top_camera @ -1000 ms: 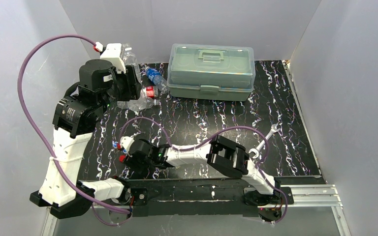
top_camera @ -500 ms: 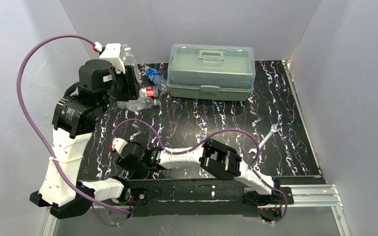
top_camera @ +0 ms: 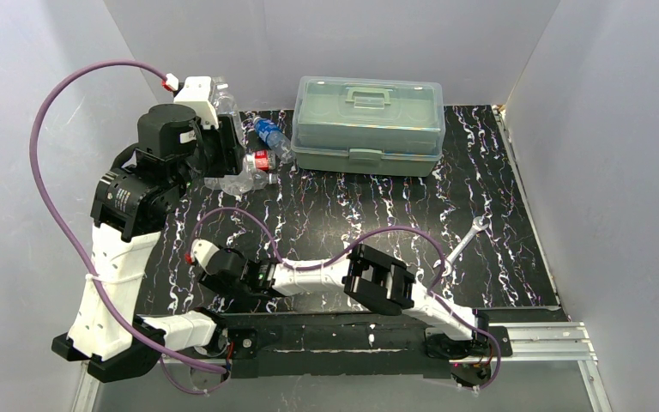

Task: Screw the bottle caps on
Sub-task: Screw the bottle cap onto the plastic bottle.

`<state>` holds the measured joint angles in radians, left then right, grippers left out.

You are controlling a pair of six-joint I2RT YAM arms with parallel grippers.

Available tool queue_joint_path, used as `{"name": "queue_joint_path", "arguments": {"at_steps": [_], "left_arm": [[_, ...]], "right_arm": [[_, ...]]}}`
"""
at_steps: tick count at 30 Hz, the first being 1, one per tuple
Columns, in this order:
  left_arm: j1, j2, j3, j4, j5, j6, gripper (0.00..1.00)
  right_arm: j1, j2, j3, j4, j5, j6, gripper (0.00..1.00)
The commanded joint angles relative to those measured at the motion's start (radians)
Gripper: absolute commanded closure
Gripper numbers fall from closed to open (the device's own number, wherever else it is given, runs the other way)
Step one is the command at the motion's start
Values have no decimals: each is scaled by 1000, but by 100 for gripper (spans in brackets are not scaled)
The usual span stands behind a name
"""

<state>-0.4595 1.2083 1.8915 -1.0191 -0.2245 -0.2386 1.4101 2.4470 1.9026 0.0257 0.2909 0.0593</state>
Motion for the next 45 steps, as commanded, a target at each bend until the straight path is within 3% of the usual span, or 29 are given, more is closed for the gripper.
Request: {"name": "queue_joint_path", "arguments": {"at_steps": [1,16,27,38,45], "left_arm": [[4,-3,20,-9,3,9,82],[4,8,-3,0,20,21,83],[4,8,-113,107,148,52,83],[3,10,-318,298,438,124,82],[-11,-14,-533,447,646,225,84]], "right_arm": [[-23,42,18,-24,66,-25,40],[-49,-39,-57,-44,61,5,68],[-150,-362,-414,14,18,145,74],[-403,-747,-717,-106,-91,327,75],[-642,-970,-751,-248,-273,388,75]]}}
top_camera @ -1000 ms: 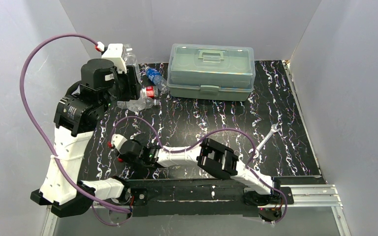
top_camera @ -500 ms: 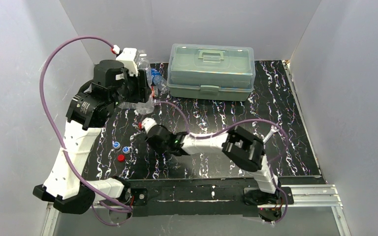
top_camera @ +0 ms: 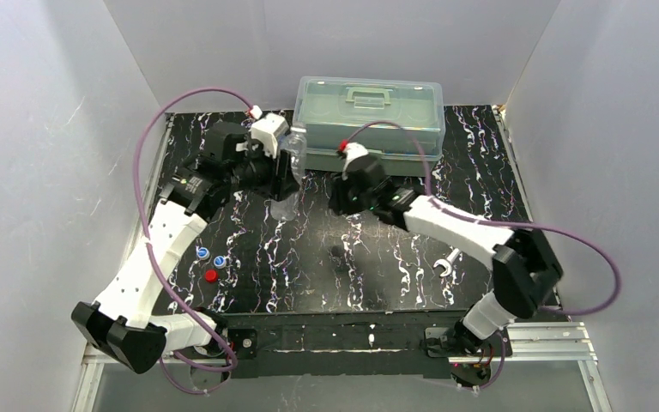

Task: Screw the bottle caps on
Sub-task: Screw the bottle cap onto the plastic bottle.

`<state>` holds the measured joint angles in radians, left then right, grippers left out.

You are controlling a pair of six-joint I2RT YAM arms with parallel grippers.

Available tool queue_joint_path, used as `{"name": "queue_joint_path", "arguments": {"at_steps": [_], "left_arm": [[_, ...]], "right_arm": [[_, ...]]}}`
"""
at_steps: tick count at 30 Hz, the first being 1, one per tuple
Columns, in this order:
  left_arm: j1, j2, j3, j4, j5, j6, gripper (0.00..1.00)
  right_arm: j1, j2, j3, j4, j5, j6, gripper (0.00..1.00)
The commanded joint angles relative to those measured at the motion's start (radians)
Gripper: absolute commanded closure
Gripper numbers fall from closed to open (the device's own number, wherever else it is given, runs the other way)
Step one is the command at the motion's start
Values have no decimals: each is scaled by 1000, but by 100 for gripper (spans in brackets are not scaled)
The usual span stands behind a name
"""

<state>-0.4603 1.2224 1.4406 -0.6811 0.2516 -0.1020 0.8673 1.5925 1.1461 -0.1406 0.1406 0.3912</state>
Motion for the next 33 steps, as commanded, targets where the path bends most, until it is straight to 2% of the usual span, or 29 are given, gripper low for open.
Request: {"name": "queue_joint_path", "arguments": {"at_steps": [1,6,10,14,18,24,33], "left_arm": [[-14,-31,-112,128,202,111,84],[-35,-58,-240,219,327,225,86],[-51,-92,-346,317,385,300,87],[-63,-157,-481,446,379,357,92],[-66,-177,-506,518,378,353,94],[-66,-180,-497,530,390,359,97],[-66,-176,-503,542,400,358,100]], "right_arm": [[-137,-150,13,-98,-168,63,74],[-304,-251,88,-173,-348,94,73],[-401,-303,164,-153,-518,152,71],[-422,-295,251,30,-805,338,68],[-420,-254,229,183,-930,457,66],[-371,-236,228,94,-889,374,65],[-329,-212,246,46,-867,328,65]]}}
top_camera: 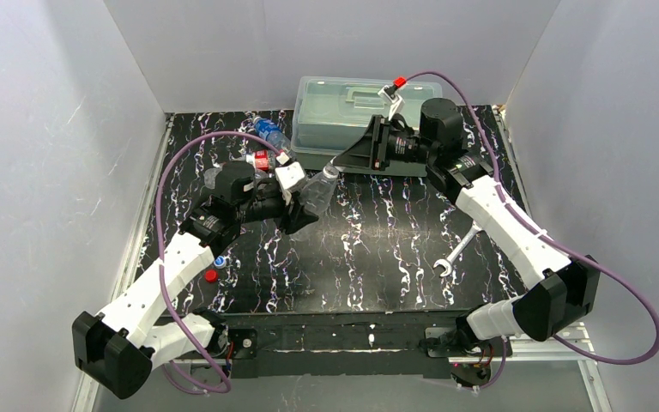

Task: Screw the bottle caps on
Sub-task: Screw the bottle cap onto the plastic bottle.

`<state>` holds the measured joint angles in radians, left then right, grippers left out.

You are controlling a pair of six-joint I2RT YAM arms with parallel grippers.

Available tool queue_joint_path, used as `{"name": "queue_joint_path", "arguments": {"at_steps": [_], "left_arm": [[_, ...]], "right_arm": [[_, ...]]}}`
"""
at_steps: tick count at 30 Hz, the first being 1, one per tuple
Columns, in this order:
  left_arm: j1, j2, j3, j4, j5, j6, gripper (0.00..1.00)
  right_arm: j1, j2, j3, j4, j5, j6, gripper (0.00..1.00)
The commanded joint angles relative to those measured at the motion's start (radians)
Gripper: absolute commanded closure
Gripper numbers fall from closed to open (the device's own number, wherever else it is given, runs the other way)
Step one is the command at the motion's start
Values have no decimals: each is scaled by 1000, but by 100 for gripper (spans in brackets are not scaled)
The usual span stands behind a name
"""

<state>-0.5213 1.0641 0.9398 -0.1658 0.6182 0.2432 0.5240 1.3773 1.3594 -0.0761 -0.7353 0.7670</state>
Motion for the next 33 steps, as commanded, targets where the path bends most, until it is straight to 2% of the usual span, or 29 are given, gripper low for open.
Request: {"name": "queue_joint_path", "arguments": {"at_steps": [1,11,23,33], "left_arm": [[-6,-17,-3,27,34,12,100],[-7,9,3,25,60,11,100],[-9,30,20,-3,83,20,100],[-11,56,53,-62,89,38,100]], "right_arm": [[16,2,34,-24,13,-52,65],[30,3,62,-107,17,-119,63],[53,25,98,-132,-7,-135,61],[91,55,201,-381,70,-335,59]]}}
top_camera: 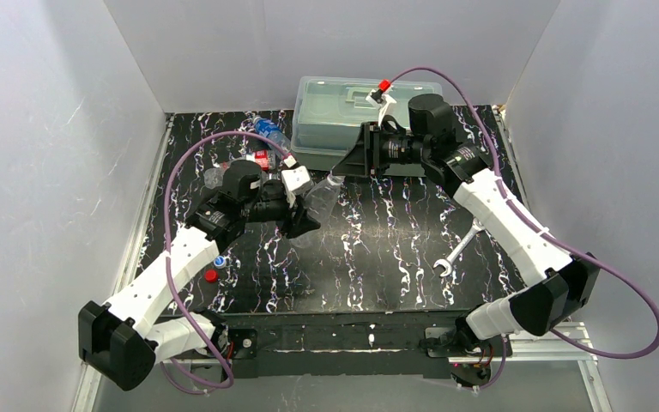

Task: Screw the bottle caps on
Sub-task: Screw the bottle cap onto the plastic bottle.

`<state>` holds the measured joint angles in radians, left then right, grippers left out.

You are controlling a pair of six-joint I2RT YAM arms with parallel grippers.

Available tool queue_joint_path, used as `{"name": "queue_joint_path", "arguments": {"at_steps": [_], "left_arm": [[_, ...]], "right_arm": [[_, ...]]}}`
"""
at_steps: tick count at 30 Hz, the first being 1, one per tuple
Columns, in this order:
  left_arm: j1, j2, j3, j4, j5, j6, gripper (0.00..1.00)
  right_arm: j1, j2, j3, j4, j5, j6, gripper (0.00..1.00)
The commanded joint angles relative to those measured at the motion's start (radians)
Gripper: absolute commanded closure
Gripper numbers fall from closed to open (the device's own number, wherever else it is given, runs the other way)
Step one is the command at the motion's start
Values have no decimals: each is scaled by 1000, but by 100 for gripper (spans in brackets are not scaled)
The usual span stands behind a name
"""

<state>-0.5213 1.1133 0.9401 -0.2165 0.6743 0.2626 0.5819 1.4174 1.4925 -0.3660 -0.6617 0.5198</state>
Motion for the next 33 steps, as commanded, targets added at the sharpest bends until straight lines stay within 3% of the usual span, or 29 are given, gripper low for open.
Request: {"name": "queue_joint_path", "arguments": {"at_steps": [1,13,22,33], "left_arm": [[-11,9,54,-13,32,20,100],[-15,13,66,23,0,-6,100],[-62,-11,-14,257,-168,-100,100],[-133,5,-26,341,-358,-70,100]], "right_arm": [[38,17,78,-108,7,-102,59],[101,38,121,-264,145,-209,58],[107,59,105,-282,216,-158,58],[126,97,160,-389,337,-129,58]]}}
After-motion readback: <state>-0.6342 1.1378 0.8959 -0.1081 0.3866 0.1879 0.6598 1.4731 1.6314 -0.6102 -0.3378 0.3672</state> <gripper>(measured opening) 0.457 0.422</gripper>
